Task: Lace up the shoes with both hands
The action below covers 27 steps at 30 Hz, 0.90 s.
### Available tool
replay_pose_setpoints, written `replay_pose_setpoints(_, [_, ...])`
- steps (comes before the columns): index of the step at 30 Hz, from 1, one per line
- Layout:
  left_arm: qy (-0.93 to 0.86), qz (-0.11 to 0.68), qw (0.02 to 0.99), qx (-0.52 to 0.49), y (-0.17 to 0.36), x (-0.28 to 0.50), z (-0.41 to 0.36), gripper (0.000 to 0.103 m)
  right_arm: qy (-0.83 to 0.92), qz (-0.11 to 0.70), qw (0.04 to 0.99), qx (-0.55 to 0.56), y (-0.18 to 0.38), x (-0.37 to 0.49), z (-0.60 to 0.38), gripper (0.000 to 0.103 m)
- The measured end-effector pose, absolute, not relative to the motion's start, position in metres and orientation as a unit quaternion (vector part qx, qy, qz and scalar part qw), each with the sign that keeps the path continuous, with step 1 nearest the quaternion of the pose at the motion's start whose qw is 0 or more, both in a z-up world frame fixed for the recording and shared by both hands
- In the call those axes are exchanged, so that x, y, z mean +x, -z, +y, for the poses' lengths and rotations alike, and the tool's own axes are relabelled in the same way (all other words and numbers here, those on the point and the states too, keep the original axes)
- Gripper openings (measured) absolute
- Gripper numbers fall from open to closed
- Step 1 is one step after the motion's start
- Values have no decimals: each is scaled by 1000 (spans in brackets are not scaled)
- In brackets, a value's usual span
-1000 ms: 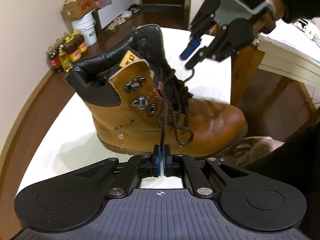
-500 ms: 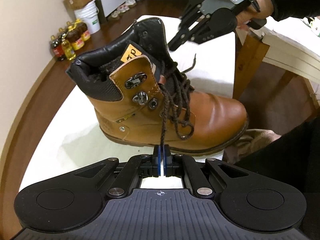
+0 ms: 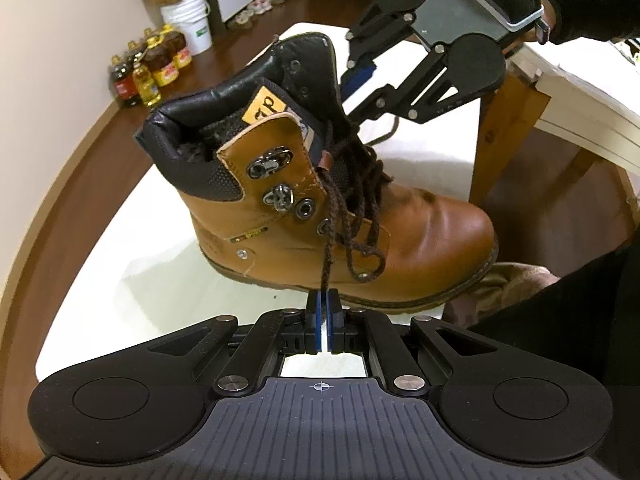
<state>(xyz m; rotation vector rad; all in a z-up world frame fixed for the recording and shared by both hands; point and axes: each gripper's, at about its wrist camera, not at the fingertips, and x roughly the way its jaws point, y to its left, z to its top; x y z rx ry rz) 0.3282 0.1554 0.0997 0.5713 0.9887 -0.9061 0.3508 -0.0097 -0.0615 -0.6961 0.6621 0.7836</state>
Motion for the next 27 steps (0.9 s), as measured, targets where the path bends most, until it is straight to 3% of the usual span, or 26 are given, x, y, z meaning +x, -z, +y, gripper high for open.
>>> replay_pose_setpoints(3, [406,455,749,258,-102,328,156,2,-383,284,808,-346,58,353,-2,20])
replay_pose_setpoints(5, [403,458,750,257,-102,328,156,2,-392,280,803,-351,56,354,0,3])
replay_pose_setpoints(17, [400,478,744,242,-96,324,153,0,-188,458,813,-307,78,380,-97,3])
replay_pose_setpoints(23, [403,460,753,243,-103,328,148,0,-186,445,837,-260,71,366,-79,5])
replay_pose_setpoints(27, [411,439,754,265,-103,327,143,7,-174,460,834,-251,68,356,-90,17])
